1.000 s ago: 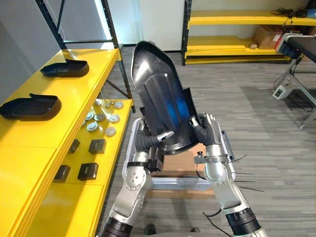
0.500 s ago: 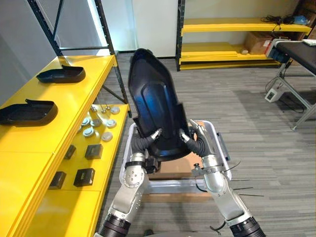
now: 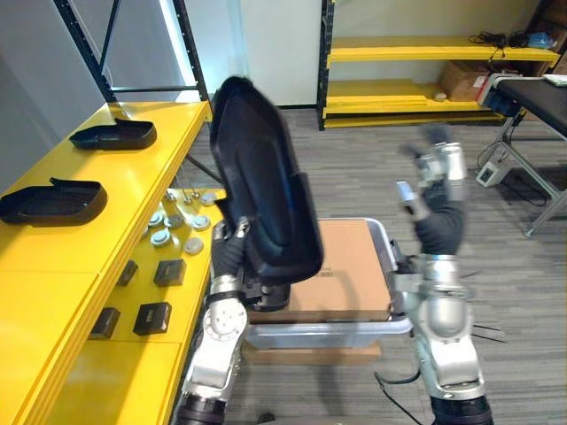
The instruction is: Walk over and take plastic housings, then place them on the shelf
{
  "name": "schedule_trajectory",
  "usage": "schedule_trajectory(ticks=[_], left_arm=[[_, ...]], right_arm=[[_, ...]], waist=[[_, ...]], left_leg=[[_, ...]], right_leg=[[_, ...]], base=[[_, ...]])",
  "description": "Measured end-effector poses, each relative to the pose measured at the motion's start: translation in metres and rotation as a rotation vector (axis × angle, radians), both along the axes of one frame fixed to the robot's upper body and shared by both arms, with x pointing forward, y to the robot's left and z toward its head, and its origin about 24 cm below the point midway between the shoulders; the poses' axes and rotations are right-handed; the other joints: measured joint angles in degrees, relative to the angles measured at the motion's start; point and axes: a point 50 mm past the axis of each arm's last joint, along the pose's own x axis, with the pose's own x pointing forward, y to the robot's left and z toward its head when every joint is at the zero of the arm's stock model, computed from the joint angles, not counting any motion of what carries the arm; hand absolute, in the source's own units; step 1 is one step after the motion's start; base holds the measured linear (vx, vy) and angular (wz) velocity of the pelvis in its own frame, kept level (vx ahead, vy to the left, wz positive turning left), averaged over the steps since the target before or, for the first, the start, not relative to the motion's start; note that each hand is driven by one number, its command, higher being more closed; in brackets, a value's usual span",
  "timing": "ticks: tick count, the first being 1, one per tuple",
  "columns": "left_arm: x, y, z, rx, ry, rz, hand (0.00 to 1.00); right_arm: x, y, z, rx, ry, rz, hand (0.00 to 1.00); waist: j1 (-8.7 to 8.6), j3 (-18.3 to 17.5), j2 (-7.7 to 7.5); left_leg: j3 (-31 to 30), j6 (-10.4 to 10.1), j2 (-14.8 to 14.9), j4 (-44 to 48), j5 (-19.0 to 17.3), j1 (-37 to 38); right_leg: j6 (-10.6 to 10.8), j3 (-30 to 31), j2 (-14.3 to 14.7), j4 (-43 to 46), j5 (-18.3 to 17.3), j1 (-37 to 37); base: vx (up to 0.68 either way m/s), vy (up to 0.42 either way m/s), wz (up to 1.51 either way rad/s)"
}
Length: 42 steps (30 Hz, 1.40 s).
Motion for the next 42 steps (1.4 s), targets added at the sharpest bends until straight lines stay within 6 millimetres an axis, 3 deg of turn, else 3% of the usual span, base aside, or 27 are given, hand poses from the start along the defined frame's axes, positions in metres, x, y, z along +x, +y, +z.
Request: schedule_trajectory(ticks=[3, 6, 11, 13, 14, 16, 17, 19, 22, 27, 31, 33, 35, 36, 37, 39, 40, 42], left_arm=[[-0.008, 0.012, -0.005, 0.008, 0.025, 0.057, 1.00], [-0.019, 0.023, 0.002, -0.001, -0.003, 0.111, 1.00], [-0.030, 0.035, 0.009, 0.000, -0.046, 0.167, 1.00], [-0.034, 0.038, 0.006, -0.010, -0.040, 0.177, 1.00], [-0.034, 0.038, 0.006, -0.009, -0.037, 0.171, 1.00], [-0.038, 0.037, 0.003, -0.007, -0.026, 0.150, 1.00], [-0.039, 0.036, 0.002, -0.007, -0.023, 0.144, 1.00], [-0.043, 0.033, -0.002, -0.015, -0.004, 0.121, 1.00], [-0.053, 0.032, -0.002, -0.033, 0.001, 0.102, 1.00], [-0.061, 0.032, -0.003, -0.045, 0.007, 0.094, 1.00], [-0.060, 0.032, 0.006, -0.086, -0.039, 0.095, 1.00], [-0.060, 0.033, 0.015, -0.091, -0.078, 0.099, 1.00], [-0.058, 0.032, 0.019, -0.109, -0.104, 0.100, 1.00], [-0.056, 0.032, 0.020, -0.122, -0.115, 0.103, 1.00], [-0.056, 0.031, 0.020, -0.133, -0.116, 0.101, 1.00], [-0.054, 0.029, 0.022, -0.140, -0.129, 0.097, 1.00], [-0.050, 0.026, 0.024, -0.143, -0.151, 0.080, 1.00], [-0.042, 0.020, 0.023, -0.150, -0.159, 0.050, 1.00]], right_arm=[[-0.005, -0.030, -0.005, 0.052, 0.009, -0.140, 0.00], [-0.013, -0.062, -0.029, 0.132, 0.106, -0.276, 0.00], [-0.034, -0.109, -0.106, 0.275, 0.432, -0.490, 0.00], [-0.051, -0.119, -0.156, 0.334, 0.657, -0.550, 0.00], [-0.058, -0.120, -0.169, 0.350, 0.719, -0.567, 0.00], [-0.086, -0.114, -0.215, 0.441, 0.932, -0.575, 0.00], [-0.093, -0.111, -0.225, 0.463, 0.976, -0.570, 0.00], [-0.119, -0.093, -0.259, 0.531, 1.159, -0.530, 0.00], [-0.135, -0.068, -0.285, 0.567, 1.318, -0.434, 0.00], [-0.151, -0.039, -0.308, 0.573, 1.491, -0.317, 0.00], [-0.135, -0.026, -0.310, 0.488, 1.520, -0.227, 0.00], [-0.129, -0.024, -0.310, 0.459, 1.522, -0.205, 0.00], [-0.118, -0.025, -0.308, 0.434, 1.510, -0.196, 0.00], [-0.109, -0.027, -0.305, 0.412, 1.494, -0.189, 0.00], [-0.107, -0.026, -0.305, 0.392, 1.496, -0.179, 0.00], [-0.106, -0.025, -0.305, 0.371, 1.502, -0.165, 0.00], [-0.104, -0.024, -0.307, 0.356, 1.513, -0.156, 0.00], [-0.097, -0.023, -0.308, 0.330, 1.531, -0.143, 0.00]], waist=[[-0.06, 0.03, -0.04], [-0.10, 0.06, -0.10], [-0.94, 0.06, -0.09], [-1.31, 0.10, -0.01], [-1.28, 0.10, -0.01], [-1.35, 0.11, 0.02], [-1.36, 0.11, 0.02], [-1.38, 0.23, -0.02], [-1.21, 0.51, -0.30], [0.50, 1.99, -1.04], [1.69, 5.08, -1.10], [1.88, 5.70, -0.59], [2.34, 6.64, -0.89], [2.43, 7.54, 0.41], [2.31, 7.57, 0.41], [2.22, 7.40, -0.39], [2.11, 7.27, -0.78], [2.13, 7.25, -0.80]], left_leg=[[0.01, -0.25, 0.00, -0.01, -0.17, 0.00], [-0.09, -0.34, 0.01, -0.02, -0.24, -0.07], [-0.17, -0.34, 0.06, -0.02, -0.26, -0.70], [-0.19, -0.35, 0.10, -0.01, -0.26, -1.16], [-0.21, -0.35, 0.10, -0.01, -0.26, -1.20], [-0.44, -0.33, 0.14, 0.00, -0.25, -1.21], [-0.52, -0.28, 0.16, 0.00, -0.22, -1.20], [-1.30, -0.25, 0.15, 0.01, -0.21, -0.88], [-1.68, -0.46, 0.27, 0.03, -0.47, -0.73], [-4.16, -0.37, -0.15, 0.52, -1.14, -0.56], [-11.75, 0.27, -2.74, 10.56, -3.31, -8.95], [-11.84, 1.06, -2.97, 12.74, -3.85, -12.79], [-5.76, 2.15, -1.48, 14.72, -4.49, -15.34], [2.28, 3.52, 1.34, 17.61, -5.37, -16.73], [9.17, 4.10, 3.02, 18.61, -5.70, -16.58], [18.24, 6.11, 3.97, 18.59, -7.13, -15.05], [22.91, 6.18, 4.21, 18.50, -7.26, -15.07], [25.29, 6.29, 3.16, 18.08, -7.43, -16.29]], right_leg=[[0.02, -0.01, -0.06, -0.12, -0.20, -0.03], [-0.05, -0.12, -0.12, -0.32, -0.31, -0.12], [-0.06, -0.22, -0.11, -0.44, -0.38, -0.69], [0.12, -0.22, -0.10, -0.45, -0.24, -0.90], [0.19, -0.24, -0.10, -0.45, -0.16, -0.89], [0.14, -0.57, -0.11, -0.41, -0.09, -0.75], [0.15, -0.67, -0.11, -0.40, -0.11, -0.68], [0.16, -1.57, -0.17, -0.30, -0.34, 0.13], [0.19, -2.82, -0.28, 0.85, -1.26, 0.32], [1.01, -6.65, -1.30, 4.84, -4.59, 1.27], [0.99, -18.05, -4.55, 11.60, -8.47, 0.87], [1.26, -25.12, -6.33, 13.50, -9.82, 1.11], [1.59, -31.14, -8.12, 14.37, -10.42, 1.96], [1.82, -34.78, -9.13, 16.36, -10.98, 3.38], [2.73, -37.89, -10.30, 18.24, -11.67, 5.05], [2.83, -40.81, -12.07, 18.15, -11.54, 7.22], [3.23, -41.95, -12.22, 15.94, -11.31, 8.37], [3.47, -43.82, -12.23, 12.77, -10.81, 9.08]], base=[[0.00, 0.000, 0.00], [0.00, 0.000, 0.00], [0.00, 0.000, 0.00], [0.00, 0.000, 0.00], [0.00, 0.000, 0.00], [0.02, -0.009, 0.05], [0.02, -0.014, 0.09], [0.01, -0.013, 0.18], [-0.02, -0.011, 0.17], [-0.03, -0.008, 0.45], [-0.04, -0.006, 1.33], [-0.03, 0.021, 2.00], [0.02, 0.035, 1.86], [0.05, 0.039, 1.65], [0.05, 0.037, 1.60], [0.14, 0.077, 1.47], [0.19, 0.098, 1.35], [0.15, 0.098, 0.97]])
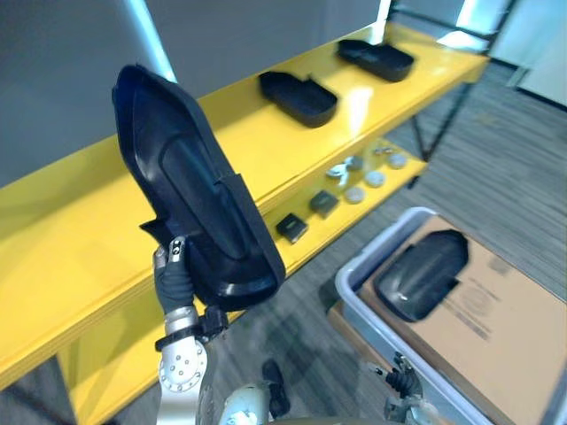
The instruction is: Walk over and take plastic housings, then place them on the shelf
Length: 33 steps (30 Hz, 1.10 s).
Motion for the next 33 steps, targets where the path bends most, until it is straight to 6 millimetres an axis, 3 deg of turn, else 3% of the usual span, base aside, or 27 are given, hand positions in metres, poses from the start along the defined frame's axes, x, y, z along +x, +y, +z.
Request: schedule_trajectory(ticks=[2, 4, 5, 6, 7, 8, 11, 14, 15, 16, 17, 18, 19, 21, 24, 28, 33], left_arm=[[0.007, -0.004, -0.008, -0.002, 0.029, -0.023, 1.00], [0.012, -0.011, -0.017, 0.008, 0.074, -0.078, 1.00], [0.012, -0.014, -0.018, 0.009, 0.081, -0.091, 1.00], [0.013, -0.021, -0.019, 0.011, 0.086, -0.129, 1.00], [0.015, -0.026, -0.019, 0.016, 0.084, -0.159, 1.00], [0.019, -0.027, -0.019, 0.046, 0.084, -0.186, 1.00], [0.022, -0.027, -0.024, 0.061, 0.106, -0.193, 1.00], [0.022, -0.030, -0.026, 0.058, 0.115, -0.196, 1.00], [0.021, -0.030, -0.027, 0.057, 0.117, -0.195, 1.00], [0.021, -0.030, -0.028, 0.056, 0.122, -0.191, 1.00], [0.021, -0.030, -0.028, 0.056, 0.121, -0.190, 1.00], [0.021, -0.030, -0.028, 0.053, 0.121, -0.183, 1.00], [0.019, -0.032, -0.032, 0.032, 0.137, -0.174, 1.00], [0.016, -0.034, -0.034, 0.011, 0.148, -0.172, 1.00], [0.017, -0.041, -0.033, 0.005, 0.145, -0.201, 1.00], [0.018, -0.051, -0.030, -0.010, 0.130, -0.228, 1.00], [0.022, -0.051, -0.025, 0.024, 0.114, -0.200, 1.00]], right_arm=[[0.007, 0.005, 0.000, 0.007, 0.004, 0.016, 0.00], [0.008, 0.005, -0.001, -0.004, 0.015, 0.036, 0.00], [0.008, 0.004, -0.001, -0.008, 0.020, 0.040, 0.00], [0.007, 0.004, -0.001, -0.012, 0.030, 0.046, 0.00], [0.006, 0.002, -0.002, -0.020, 0.037, 0.050, 0.00], [0.006, 0.005, -0.002, -0.016, 0.038, 0.061, 0.00], [0.008, 0.006, -0.001, -0.017, 0.033, 0.073, 0.00], [0.003, 0.003, 0.000, -0.027, 0.028, 0.065, 0.00], [0.001, 0.004, 0.001, -0.027, 0.022, 0.061, 0.00], [-0.004, 0.006, 0.001, -0.022, 0.020, 0.054, 0.00], [-0.009, 0.007, 0.001, -0.018, 0.025, 0.049, 0.00], [-0.016, 0.014, -0.001, -0.001, 0.037, 0.060, 0.00], [-0.015, 0.014, 0.000, -0.004, 0.029, 0.066, 0.00], [-0.010, 0.015, 0.003, -0.008, 0.006, 0.078, 0.00], [-0.012, 0.016, 0.003, -0.006, 0.007, 0.079, 0.00], [-0.019, 0.015, 0.001, -0.015, 0.026, 0.086, 0.00], [-0.021, 0.017, 0.001, -0.019, 0.022, 0.099, 0.00]], waist=[[-0.11, 0.02, 0.02], [-0.27, 0.02, -0.10], [-0.35, -0.01, -0.02], [-0.62, -0.02, 0.07], [-1.35, 0.08, 0.23], [-2.03, 0.09, 0.16], [-3.52, 0.14, 0.17], [-4.93, 0.12, 0.04], [-4.94, 0.21, -0.28], [-4.95, -0.29, -1.58], [-4.68, -0.76, -2.67], [-3.20, -1.34, -4.30], [-3.07, -1.86, -3.26], [-2.60, -2.90, -1.75], [-3.08, -3.25, -1.36], [-3.37, -3.43, -1.37], [-3.26, -3.62, -1.46]], left_leg=[[-1.57, 0.77, -1.68, 0.05, -0.53, -0.99], [-3.41, 1.44, -3.65, 0.96, -2.33, -0.54], [-3.91, 1.38, -4.17, 0.80, -2.61, -0.11], [-4.95, 1.40, -4.85, 0.06, -2.71, 1.06], [-6.60, 1.24, -5.16, -0.36, -2.90, 2.16], [-9.07, 1.13, -5.52, -1.91, -2.87, 4.35], [-12.40, 0.86, -6.83, -4.39, -2.91, 9.01], [-17.72, -0.70, -7.59, -2.54, -3.97, 11.26], [-18.77, -0.92, -7.75, -1.87, -4.11, 11.17], [-19.72, -1.69, -8.23, -0.97, -5.14, 11.68], [-20.26, -1.45, -8.65, -0.64, -5.82, 11.83], [-20.81, -2.35, -9.08, 1.13, -7.43, 11.69], [-21.65, -3.88, -6.99, 3.47, -9.20, 11.18], [-21.00, -4.85, -3.88, 4.38, -10.19, 10.44], [-18.72, -6.74, -1.35, 2.29, -8.96, 11.87], [-18.77, -8.42, -1.03, -1.73, -6.80, 14.14], [-18.71, -8.33, -1.00, -4.43, -4.69, 14.96]], right_leg=[[-0.07, -0.21, -0.34, -1.15, 1.56, 0.28], [-1.94, 0.05, -2.89, 3.16, 2.85, 0.65], [-4.29, 1.19, -4.21, 6.42, 2.78, -0.09], [-8.74, 4.75, -6.06, 12.55, 3.14, -2.11], [-9.96, 12.01, -5.52, 17.12, 1.61, -4.50], [-7.66, 24.11, -0.67, 21.09, -3.32, -8.99], [-6.45, 34.16, 5.13, 21.53, -7.59, -15.74], [-5.56, 47.03, 11.45, 18.40, -7.48, -22.84], [-4.90, 49.26, 12.09, 17.60, -7.06, -23.25], [-3.30, 51.77, 12.05, 15.33, -5.28, -23.21], [-3.15, 51.91, 11.61, 13.93, -3.56, -23.09], [-3.09, 51.53, 10.33, 12.11, 0.19, -22.79], [-3.79, 49.61, 11.75, 10.64, 0.19, -21.08], [-5.46, 48.74, 14.35, 6.78, 1.62, -19.86], [-6.99, 47.80, 16.26, 3.27, 2.86, -18.07], [-7.75, 47.04, 16.99, -0.50, 3.99, -15.74], [-7.83, 47.08, 17.44, -5.88, 7.19, -13.67]], base=[[0.12, 0.124, 0.56], [0.15, 0.138, 0.43], [0.18, 0.164, 0.36], [0.20, 0.156, 0.38], [0.24, 0.148, 0.75], [0.20, 0.081, 0.71], [0.19, 0.031, 0.66], [0.23, -0.055, 1.09], [0.22, -0.119, 1.28], [0.14, -0.113, 1.02], [0.20, -0.196, 1.02], [0.23, -0.241, 0.64], [0.23, -0.242, 0.39], [0.19, -0.199, -0.08], [0.19, -0.171, -0.04], [0.13, -0.091, 0.04], [0.02, -0.008, -0.01]])
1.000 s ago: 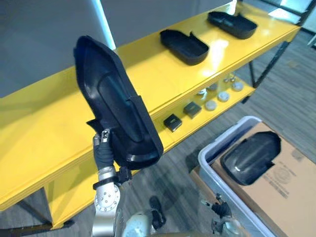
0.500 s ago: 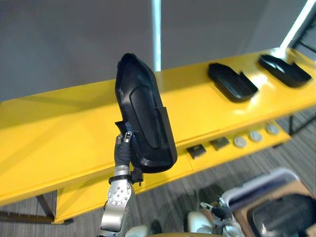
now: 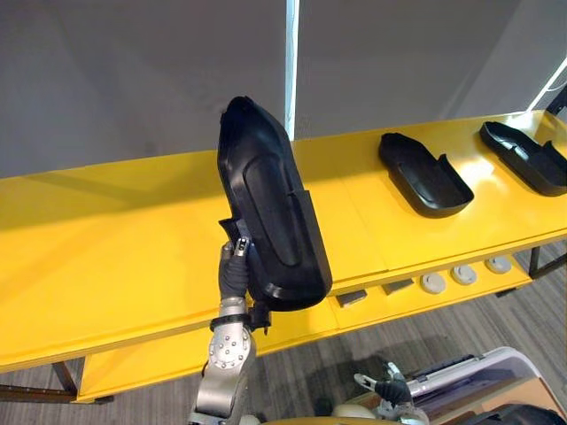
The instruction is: Walk over and take plastic housings, then place them on the shelf
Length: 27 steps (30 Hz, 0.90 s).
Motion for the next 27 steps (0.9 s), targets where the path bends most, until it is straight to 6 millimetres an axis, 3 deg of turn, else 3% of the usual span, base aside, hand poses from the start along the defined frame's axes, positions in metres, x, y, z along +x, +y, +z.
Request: schedule_trajectory(ticks=[6, 10, 16, 27], left_arm=[[0.035, 0.013, -0.008, 0.122, 0.054, 0.098, 1.00], [0.055, 0.029, -0.016, 0.170, 0.120, 0.179, 1.00], [0.079, 0.049, -0.023, 0.207, 0.206, 0.266, 1.00], [0.107, 0.062, -0.018, 0.251, 0.264, 0.316, 1.00]], right_arm=[[-0.002, 0.004, -0.004, -0.009, 0.028, 0.062, 0.00], [0.002, 0.004, -0.003, -0.017, 0.022, 0.086, 0.00], [0.006, 0.006, -0.002, -0.009, 0.012, 0.116, 0.00], [0.013, 0.010, -0.001, -0.023, -0.003, 0.164, 0.00]], waist=[[-0.20, -2.27, 0.35], [-1.27, -2.30, 0.36], [-2.95, -2.27, 0.20], [-4.90, -1.82, -0.42]], left_leg=[[0.37, 1.11, -0.23, -4.10, 2.21, 1.66], [0.45, 0.47, -0.56, -7.89, 5.15, 1.92], [0.28, -1.22, -0.52, -12.94, 6.82, 2.49], [0.00, -0.99, -0.49, -13.27, 7.66, 2.44]], right_leg=[[0.22, 0.92, 0.54, -7.19, 4.86, 2.77], [0.30, 1.13, 0.67, -10.49, 7.50, 2.55], [0.24, -0.13, 0.96, -13.02, 7.97, 2.06], [0.64, -0.38, 1.18, -12.79, 9.20, 1.46]], base=[[-0.07, 0.008, -0.07], [-0.16, -0.036, -0.03], [-0.12, -0.043, -0.02], [0.04, 0.003, -0.04]])
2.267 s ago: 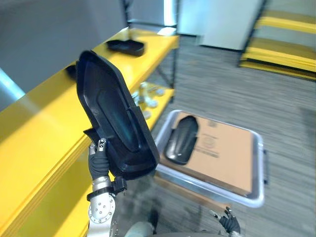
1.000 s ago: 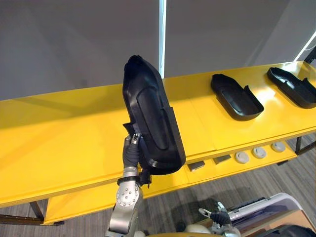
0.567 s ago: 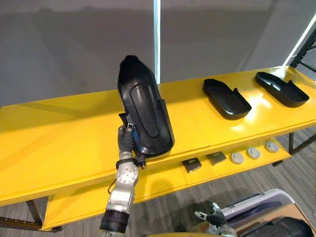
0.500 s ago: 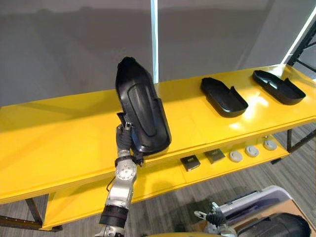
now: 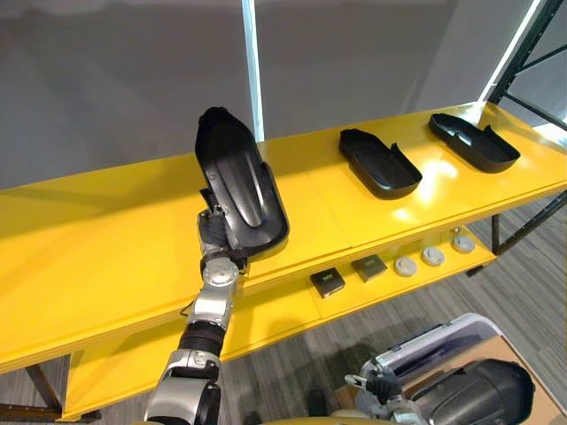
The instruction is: Walk over and take plastic housings, then place them on the shelf
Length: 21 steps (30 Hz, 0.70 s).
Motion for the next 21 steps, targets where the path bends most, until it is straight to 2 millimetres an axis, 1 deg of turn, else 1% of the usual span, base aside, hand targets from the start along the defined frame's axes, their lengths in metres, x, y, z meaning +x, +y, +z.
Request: schedule_trajectory(ticks=[2, 5, 6, 7, 10, 15, 21], left_arm=[[0.004, 0.003, 0.001, 0.014, 0.014, 0.003, 1.00], [0.012, 0.006, 0.005, 0.014, 0.030, 0.017, 1.00], [0.013, 0.009, 0.006, 0.012, 0.034, 0.027, 0.00], [0.014, 0.013, 0.007, 0.019, 0.033, 0.038, 0.00], [0.018, 0.016, 0.011, 0.032, 0.035, 0.041, 0.00], [0.018, 0.018, 0.009, 0.029, 0.043, 0.055, 0.00], [0.018, 0.021, 0.009, 0.015, 0.045, 0.081, 0.00]], right_arm=[[0.001, 0.001, 0.000, 0.000, 0.000, 0.004, 0.00], [0.005, 0.002, -0.001, 0.000, 0.004, 0.014, 0.00], [0.006, 0.002, -0.001, -0.001, 0.001, 0.015, 0.00], [0.008, 0.001, 0.000, -0.003, -0.003, 0.017, 0.00], [0.008, -0.001, 0.000, -0.011, -0.007, 0.018, 0.00], [0.010, -0.003, 0.002, -0.015, -0.027, 0.023, 0.00], [0.010, -0.003, 0.002, -0.015, -0.028, 0.023, 0.00]], waist=[[-0.20, 0.07, -0.08], [-0.58, 0.52, -0.22], [-0.97, 0.65, -0.18], [-1.56, 0.76, -0.08], [-1.57, 0.99, -0.11], [-1.57, 2.02, -0.15], [-1.64, 2.23, -0.18]], left_leg=[[0.00, 0.64, -0.04, 0.12, 0.43, 0.02], [-0.20, 0.68, -0.25, 0.16, 0.44, 0.08], [-0.28, 0.68, -0.39, 0.17, 0.44, 0.11], [-0.34, 0.68, -0.52, 0.17, 0.44, 0.14], [-0.43, 0.68, -0.77, 0.18, 0.44, 0.24], [-0.82, 0.75, -0.69, 0.16, 0.36, 0.36], [-0.68, 0.40, -0.54, 0.06, 0.13, 0.38]], right_leg=[[-0.49, 0.10, 0.02, 0.02, 0.35, -0.05], [-0.50, 0.18, -0.10, 0.03, 0.35, -0.07], [-0.50, 0.17, -0.23, 0.03, 0.35, -0.07], [-0.50, 0.17, -0.37, 0.04, 0.35, -0.06], [-0.50, 0.22, -0.61, 0.03, 0.35, -0.03], [-0.52, 0.30, -0.60, 0.02, 0.36, 0.05], [-0.23, 0.31, -0.51, -0.19, 0.14, 0.04]], base=[[0.09, 0.029, -0.06], [0.07, 0.031, -0.04], [0.03, 0.029, -0.02], [0.02, 0.034, -0.03], [-0.02, 0.022, -0.03], [-0.09, -0.005, 0.02], [-0.08, -0.007, 0.00]])
